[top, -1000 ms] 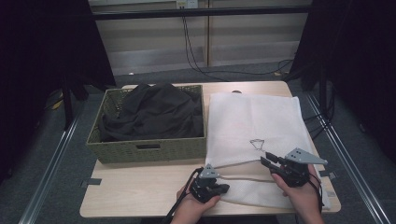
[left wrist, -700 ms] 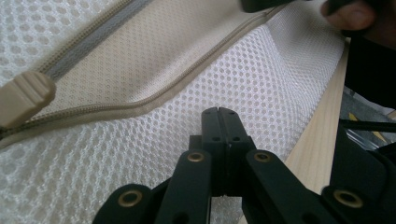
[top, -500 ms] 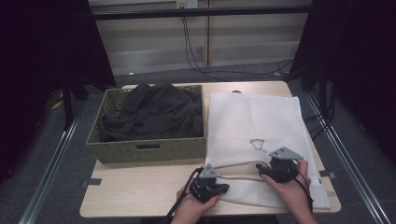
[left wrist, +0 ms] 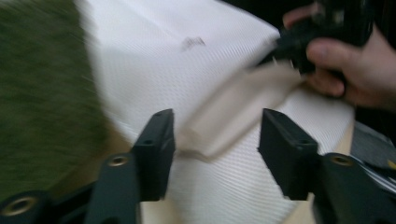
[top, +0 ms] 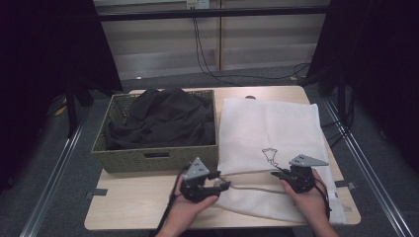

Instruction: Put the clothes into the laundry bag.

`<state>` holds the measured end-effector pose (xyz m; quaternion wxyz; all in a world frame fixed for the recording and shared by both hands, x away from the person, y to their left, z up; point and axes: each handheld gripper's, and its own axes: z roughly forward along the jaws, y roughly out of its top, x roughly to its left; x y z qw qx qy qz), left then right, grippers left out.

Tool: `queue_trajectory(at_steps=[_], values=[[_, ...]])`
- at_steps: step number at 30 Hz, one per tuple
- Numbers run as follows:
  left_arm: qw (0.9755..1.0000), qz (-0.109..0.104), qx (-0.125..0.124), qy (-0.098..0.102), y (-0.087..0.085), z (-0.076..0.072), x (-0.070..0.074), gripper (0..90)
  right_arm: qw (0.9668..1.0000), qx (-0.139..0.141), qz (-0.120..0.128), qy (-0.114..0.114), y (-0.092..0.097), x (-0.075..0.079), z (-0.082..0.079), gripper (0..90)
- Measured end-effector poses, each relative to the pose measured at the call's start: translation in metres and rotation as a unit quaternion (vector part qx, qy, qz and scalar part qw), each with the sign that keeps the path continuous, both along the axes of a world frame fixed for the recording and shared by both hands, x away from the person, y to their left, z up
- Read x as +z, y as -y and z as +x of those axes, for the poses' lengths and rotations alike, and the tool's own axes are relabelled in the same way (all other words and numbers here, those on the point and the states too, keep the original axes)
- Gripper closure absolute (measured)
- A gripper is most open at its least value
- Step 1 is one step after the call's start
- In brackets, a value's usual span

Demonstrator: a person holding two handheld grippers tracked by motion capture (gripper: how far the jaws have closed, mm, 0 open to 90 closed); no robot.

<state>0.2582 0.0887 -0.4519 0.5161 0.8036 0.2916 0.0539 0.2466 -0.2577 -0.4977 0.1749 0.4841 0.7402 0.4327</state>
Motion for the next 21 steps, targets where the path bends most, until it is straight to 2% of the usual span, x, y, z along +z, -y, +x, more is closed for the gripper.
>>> queue_trajectory(at_steps=[2,4,5,6,7,9,11,12,13,14,17,18,20,21], values=[[0.9998,0.000,0.020,-0.001,-0.016,0.007,0.014,36.9,1.0000,0.002,0.000,-0.004,0.001,-0.004,0.001,89.0],[0.9995,-0.002,0.031,0.010,-0.028,0.013,0.025,21.9,1.0000,0.005,0.000,-0.008,0.001,-0.007,0.002,88.9],[0.9991,-0.001,0.040,0.017,-0.034,0.016,0.030,21.9,1.0000,0.005,0.000,-0.008,0.001,-0.007,0.002,88.9],[0.9984,0.000,0.052,0.024,-0.047,0.024,0.039,13.5,1.0000,0.008,-0.002,-0.004,0.002,-0.007,0.004,88.9],[0.9984,0.000,0.052,0.024,-0.047,0.024,0.039,9.9,1.0000,0.008,-0.002,-0.004,0.002,-0.007,0.004,88.9],[0.9970,0.003,0.074,0.022,-0.062,0.037,0.048,7.2,1.0000,0.008,0.000,-0.005,0.003,-0.007,0.005,88.9],[0.9953,-0.008,0.095,0.016,-0.081,0.056,0.059,4.5,0.9999,0.010,-0.005,-0.004,0.005,-0.008,0.008,88.9],[0.9953,-0.008,0.095,0.016,-0.081,0.056,0.059,4.1,0.9999,0.010,-0.005,-0.004,0.005,-0.008,0.008,88.9],[0.9946,-0.008,0.102,0.017,-0.086,0.063,0.063,3.2,0.9999,0.011,-0.008,-0.003,0.004,-0.009,0.009,88.9],[0.9929,-0.001,0.116,0.025,-0.097,0.077,0.072,3.2,0.9999,0.012,-0.010,-0.003,0.004,-0.009,0.009,88.9],[0.9918,0.008,0.124,0.030,-0.109,0.098,0.082,4.0,0.9998,0.015,-0.013,-0.002,0.004,-0.009,0.009,88.9],[0.9918,0.008,0.124,0.030,-0.109,0.098,0.082,4.2,0.9998,0.015,-0.013,-0.002,0.004,-0.009,0.009,88.9],[0.9928,0.007,0.118,0.020,-0.115,0.114,0.085,4.2,0.9999,0.015,-0.008,-0.003,0.004,-0.009,0.009,88.8],[0.9922,0.008,0.124,0.014,-0.117,0.122,0.086,4.0,0.9998,0.016,-0.012,-0.002,0.004,-0.009,0.009,88.9]])
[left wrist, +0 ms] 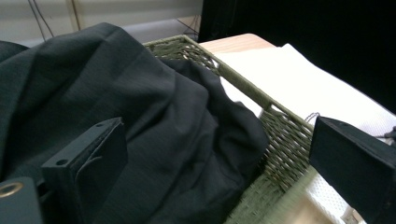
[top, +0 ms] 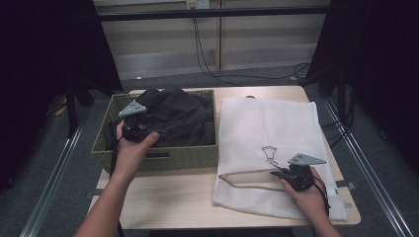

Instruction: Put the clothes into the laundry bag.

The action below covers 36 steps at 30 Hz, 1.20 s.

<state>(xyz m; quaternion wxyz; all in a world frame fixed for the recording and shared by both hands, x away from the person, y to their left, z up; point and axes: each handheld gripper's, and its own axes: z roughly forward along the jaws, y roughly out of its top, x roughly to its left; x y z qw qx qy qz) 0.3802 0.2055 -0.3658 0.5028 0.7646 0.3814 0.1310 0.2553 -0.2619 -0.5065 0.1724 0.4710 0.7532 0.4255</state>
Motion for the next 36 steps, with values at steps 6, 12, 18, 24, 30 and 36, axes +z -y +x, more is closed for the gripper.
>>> queue_trajectory(at_steps=[6,12,18,24,30,36], values=[[0.9982,0.037,0.023,-0.040,-0.010,0.055,-0.014,8.7,1.0000,0.003,-0.001,-0.002,-0.001,0.000,-0.001,88.8],[0.9914,0.099,0.048,-0.071,-0.012,0.084,-0.032,14.1,1.0000,0.005,0.000,-0.001,-0.001,0.000,0.000,88.8],[0.9679,0.179,0.067,-0.164,-0.021,0.102,-0.067,26.2,1.0000,0.007,-0.001,0.000,-0.001,0.000,-0.001,88.8],[0.9681,0.164,0.032,-0.187,-0.021,0.102,-0.063,85.1,1.0000,0.008,-0.004,0.002,-0.002,0.000,-0.001,88.8],[0.9815,0.028,-0.127,-0.140,-0.008,0.089,-0.043,85.8,0.9999,0.008,-0.007,-0.001,-0.003,0.000,-0.001,88.8],[0.9955,-0.008,-0.075,-0.057,-0.017,0.089,-0.029,60.1,0.9999,0.008,-0.011,-0.001,-0.003,0.000,-0.001,88.8]])
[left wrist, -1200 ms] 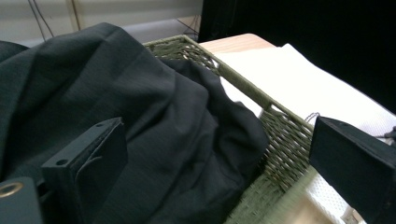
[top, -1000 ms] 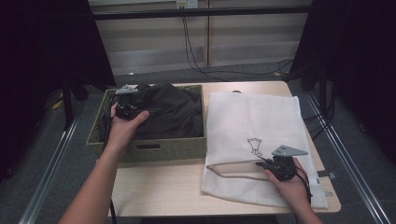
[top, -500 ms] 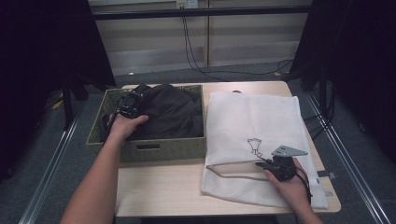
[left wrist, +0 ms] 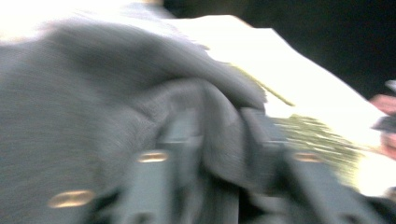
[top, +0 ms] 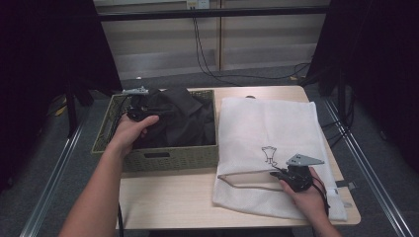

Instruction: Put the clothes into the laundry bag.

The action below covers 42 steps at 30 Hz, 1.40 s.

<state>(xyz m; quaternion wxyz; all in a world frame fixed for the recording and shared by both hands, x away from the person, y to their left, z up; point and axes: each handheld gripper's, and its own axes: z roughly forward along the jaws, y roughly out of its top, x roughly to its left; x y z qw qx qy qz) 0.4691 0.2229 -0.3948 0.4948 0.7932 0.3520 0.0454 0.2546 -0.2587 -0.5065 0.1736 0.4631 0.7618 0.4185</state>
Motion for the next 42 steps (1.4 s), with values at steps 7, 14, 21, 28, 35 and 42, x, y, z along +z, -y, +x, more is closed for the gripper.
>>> queue_trajectory(at_steps=[7,14,21,28,35,42], values=[[0.9868,0.095,0.131,-0.003,-0.023,0.007,-0.007,6.1,1.0000,0.000,-0.001,0.001,0.000,0.000,0.000,88.7],[0.9678,0.188,0.152,-0.071,-0.026,0.018,-0.030,0.0,1.0000,0.001,-0.005,0.000,0.000,0.000,0.000,88.7],[0.9458,0.221,0.127,-0.201,-0.021,0.037,-0.060,0.0,1.0000,0.002,-0.004,-0.002,0.000,0.000,0.000,88.7],[0.9097,0.281,0.122,-0.281,-0.008,0.048,-0.078,5.8,1.0000,0.002,0.000,-0.004,0.000,-0.001,0.001,88.7],[0.9252,0.284,0.096,-0.232,0.001,0.042,-0.061,76.2,1.0000,0.005,-0.003,-0.006,-0.002,0.000,0.001,88.7],[0.9620,0.178,0.168,-0.120,-0.015,0.025,-0.022,79.0,1.0000,0.004,-0.007,-0.004,-0.002,0.000,0.001,88.8]])
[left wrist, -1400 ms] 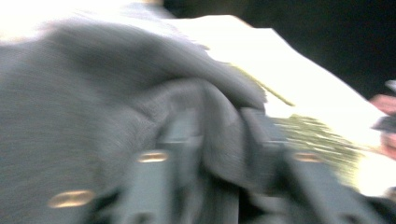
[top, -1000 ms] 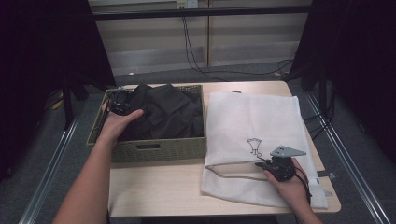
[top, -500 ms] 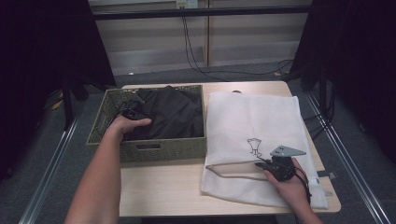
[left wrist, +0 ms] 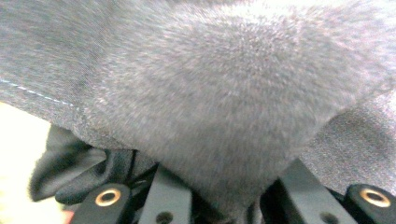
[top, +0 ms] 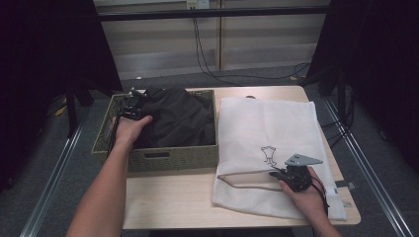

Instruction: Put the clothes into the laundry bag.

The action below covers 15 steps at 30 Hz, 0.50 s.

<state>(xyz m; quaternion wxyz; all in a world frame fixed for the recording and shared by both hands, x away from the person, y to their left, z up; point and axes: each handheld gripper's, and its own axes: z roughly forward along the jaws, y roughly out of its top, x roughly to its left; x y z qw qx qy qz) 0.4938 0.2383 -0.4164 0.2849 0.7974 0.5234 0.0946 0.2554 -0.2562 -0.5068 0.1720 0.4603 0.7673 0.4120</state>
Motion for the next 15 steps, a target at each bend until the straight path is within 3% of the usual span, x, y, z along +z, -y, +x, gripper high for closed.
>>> queue_trajectory(at_steps=[1,2,3,4,5,6,7,8,9,10,11,12,13,14,15], values=[[1.0000,0.000,0.000,0.000,0.000,0.000,0.000,79.2,1.0000,0.000,0.000,0.000,0.000,0.000,0.000,88.8],[0.9995,-0.008,0.011,0.029,0.001,-0.005,0.004,79.2,1.0000,0.001,-0.001,0.002,0.000,0.000,0.000,88.7],[0.9984,-0.001,0.013,0.055,0.001,-0.009,0.009,79.2,1.0000,0.001,0.000,0.003,0.000,0.000,0.000,88.8],[0.9965,-0.003,0.020,0.081,0.000,-0.014,0.013,79.2,1.0000,0.001,0.000,0.003,0.000,0.000,0.000,88.8],[0.9900,-0.018,0.037,0.135,-0.002,-0.024,0.022,79.4,1.0000,0.002,0.000,0.004,0.000,0.000,-0.001,88.8],[0.9900,-0.018,0.037,0.135,-0.002,-0.024,0.022,79.5,1.0000,0.002,-0.001,0.004,0.000,0.000,-0.001,88.8],[0.9799,-0.045,0.061,0.184,-0.005,-0.034,0.031,79.5,1.0000,0.001,-0.001,0.004,0.000,0.000,-0.001,88.8],[0.9799,-0.045,0.061,0.184,-0.005,-0.034,0.031,79.5,1.0000,0.002,-0.002,0.005,0.000,0.000,-0.001,88.8],[0.9745,-0.057,0.068,0.206,-0.008,-0.039,0.035,79.5,1.0000,0.001,-0.003,0.006,0.000,0.000,0.000,88.8],[0.9606,-0.081,0.087,0.251,-0.012,-0.048,0.043,79.5,1.0000,0.001,-0.004,0.005,-0.001,0.000,0.000,88.8],[0.9537,-0.087,0.095,0.272,-0.013,-0.053,0.047,79.5,1.0000,0.001,-0.004,0.005,-0.001,0.000,0.000,88.8],[0.9537,-0.087,0.095,0.272,-0.013,-0.053,0.047,79.5,1.0000,0.001,-0.004,0.005,-0.001,0.000,0.000,88.8],[0.9413,-0.097,0.109,0.305,-0.015,-0.061,0.054,79.5,1.0000,0.002,-0.005,0.004,-0.001,0.000,0.000,88.8],[0.9413,-0.097,0.109,0.305,-0.015,-0.061,0.054,79.5,1.0000,0.002,-0.005,0.004,-0.001,0.000,0.000,88.8],[0.9359,-0.101,0.115,0.317,-0.016,-0.065,0.057,79.5,1.0000,0.002,-0.005,0.004,-0.001,0.000,0.000,88.8]])
